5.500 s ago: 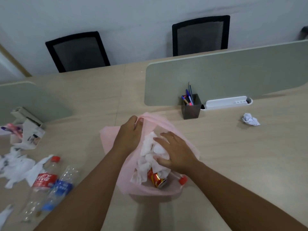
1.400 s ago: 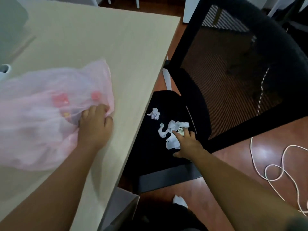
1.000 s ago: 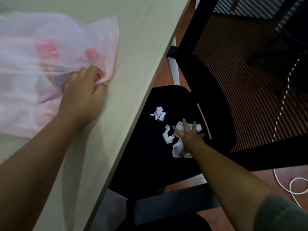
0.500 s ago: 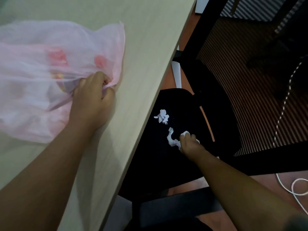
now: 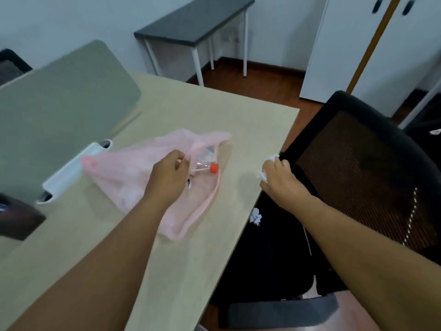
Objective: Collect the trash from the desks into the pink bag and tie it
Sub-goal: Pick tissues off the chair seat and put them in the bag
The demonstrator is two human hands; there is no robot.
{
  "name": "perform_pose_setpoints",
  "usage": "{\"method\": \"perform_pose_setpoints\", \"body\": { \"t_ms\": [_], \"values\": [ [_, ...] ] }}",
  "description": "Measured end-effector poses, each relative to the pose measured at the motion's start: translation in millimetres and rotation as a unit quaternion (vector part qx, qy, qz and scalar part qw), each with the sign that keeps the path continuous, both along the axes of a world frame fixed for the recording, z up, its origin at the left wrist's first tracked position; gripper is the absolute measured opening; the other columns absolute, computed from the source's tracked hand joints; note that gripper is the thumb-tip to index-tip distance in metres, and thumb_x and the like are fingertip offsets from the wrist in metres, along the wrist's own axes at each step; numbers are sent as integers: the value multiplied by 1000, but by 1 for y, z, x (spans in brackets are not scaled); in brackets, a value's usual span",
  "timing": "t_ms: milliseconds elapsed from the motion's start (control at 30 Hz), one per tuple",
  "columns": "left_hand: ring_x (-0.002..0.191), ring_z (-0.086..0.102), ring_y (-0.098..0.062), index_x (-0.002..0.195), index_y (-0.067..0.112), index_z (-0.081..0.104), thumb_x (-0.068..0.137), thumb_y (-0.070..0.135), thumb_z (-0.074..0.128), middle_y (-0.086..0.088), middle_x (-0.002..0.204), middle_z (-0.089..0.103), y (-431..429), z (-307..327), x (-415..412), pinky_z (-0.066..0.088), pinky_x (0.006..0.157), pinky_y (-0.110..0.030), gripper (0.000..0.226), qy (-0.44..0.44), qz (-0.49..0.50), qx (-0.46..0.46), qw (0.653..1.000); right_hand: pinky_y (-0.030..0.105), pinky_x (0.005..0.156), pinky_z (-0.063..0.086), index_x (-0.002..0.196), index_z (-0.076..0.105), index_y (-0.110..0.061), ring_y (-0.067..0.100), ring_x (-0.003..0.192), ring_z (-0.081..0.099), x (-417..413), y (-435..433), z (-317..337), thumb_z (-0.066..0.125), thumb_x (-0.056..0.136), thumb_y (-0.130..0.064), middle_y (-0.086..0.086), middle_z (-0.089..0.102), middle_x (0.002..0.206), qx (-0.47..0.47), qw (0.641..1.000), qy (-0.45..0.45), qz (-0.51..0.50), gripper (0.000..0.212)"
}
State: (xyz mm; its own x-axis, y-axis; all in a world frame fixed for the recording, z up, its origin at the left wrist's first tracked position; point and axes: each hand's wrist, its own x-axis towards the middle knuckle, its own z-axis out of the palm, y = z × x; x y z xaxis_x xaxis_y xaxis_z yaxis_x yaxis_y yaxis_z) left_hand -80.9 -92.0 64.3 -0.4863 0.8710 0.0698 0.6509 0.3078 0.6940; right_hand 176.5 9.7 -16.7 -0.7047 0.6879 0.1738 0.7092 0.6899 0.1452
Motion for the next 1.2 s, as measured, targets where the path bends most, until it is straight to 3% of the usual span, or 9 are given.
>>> {"method": "perform_pose_setpoints", "body": {
  "t_ms": [67, 133, 200, 267, 333, 433, 667, 900, 1200],
  "values": [
    [62, 48, -15, 83, 15, 54, 100, 30, 47, 4, 67, 53, -2, 17, -13, 38, 59, -29, 23, 10, 3, 7, 1000, 35, 57, 33, 72, 49, -5, 26, 72, 36, -36, 5, 21, 63, 67, 11, 14, 46, 83, 33, 997, 22, 73, 22],
    [63, 47, -19, 84, 15, 52, 100, 28, 45, 2, 68, 53, -4, 30, -26, 38, 59, -32, 22, 16, 5, 15, 1000, 39, 62, 31, 77, 49, -2, 27, 73, 36, -74, 0, 34, 48, 78, 2, 18, 51, 82, 35, 991, 68, 111, 4],
    [64, 48, -20, 86, 13, 50, 101, 28, 42, -1, 69, 54, -8, 40, -39, 38, 59, -33, 23, 16, 7, 26, 1000, 40, 66, 24, 83, 54, 3, 30, 74, 43, -118, -9, 41, 34, 83, -12, 23, 55, 83, -14, 979, 148, 136, 25],
    [62, 47, -20, 87, 13, 50, 102, 28, 41, -1, 67, 53, -12, 47, -51, 37, 58, -34, 24, 19, 8, 39, 999, 40, 68, 35, 88, 54, 4, 32, 78, 45, -157, -21, 49, 40, 79, -18, 22, 56, 85, -44, 972, 181, 142, 27],
    [59, 44, -18, 86, 14, 50, 102, 28, 40, 2, 63, 49, -16, 51, -63, 35, 56, -34, 23, 15, 7, 45, 999, 47, 82, 47, 112, 57, -6, 36, 102, 47, -185, -28, 50, 56, 82, -20, 18, 56, 113, -117, 971, 145, 151, 33],
    [55, 41, -19, 84, 17, 48, 102, 31, 39, 3, 60, 46, -20, 48, -75, 33, 54, -33, 24, 5, -8, 34, 999, 48, 110, 29, 142, 43, -34, 37, 138, 27, -188, -36, 44, 67, 81, -47, 2, 35, 153, -179, 971, 80, 134, 67],
    [64, 47, -26, 91, 18, 42, 104, 29, 32, -3, 70, 53, -13, 14, -46, 39, 58, -38, 20, 11, -59, 1, 998, 43, 87, 48, 133, 51, -23, 33, 111, 50, -84, -32, 10, 54, 83, -47, 10, 53, 127, -99, 983, 146, -49, 56],
    [71, 57, -35, 97, 13, 59, 98, 23, 44, -10, 80, 60, -8, -72, 22, 43, 59, -39, 18, 258, -88, -56, 960, 41, 79, 48, 133, 47, -10, 33, 102, 48, 23, -28, -60, 62, 86, -26, 16, 51, 122, -165, 937, 122, -283, 53],
    [78, 57, -33, 95, 18, 61, 89, 20, 49, -7, 81, 59, 5, -136, 47, 37, 71, -45, 14, 383, -37, -118, 915, 42, 100, 39, 148, 22, -31, 34, 133, 24, 26, -4, -191, 66, 83, -42, 6, 17, 153, -399, 888, -12, -227, 79]
  ]
}}
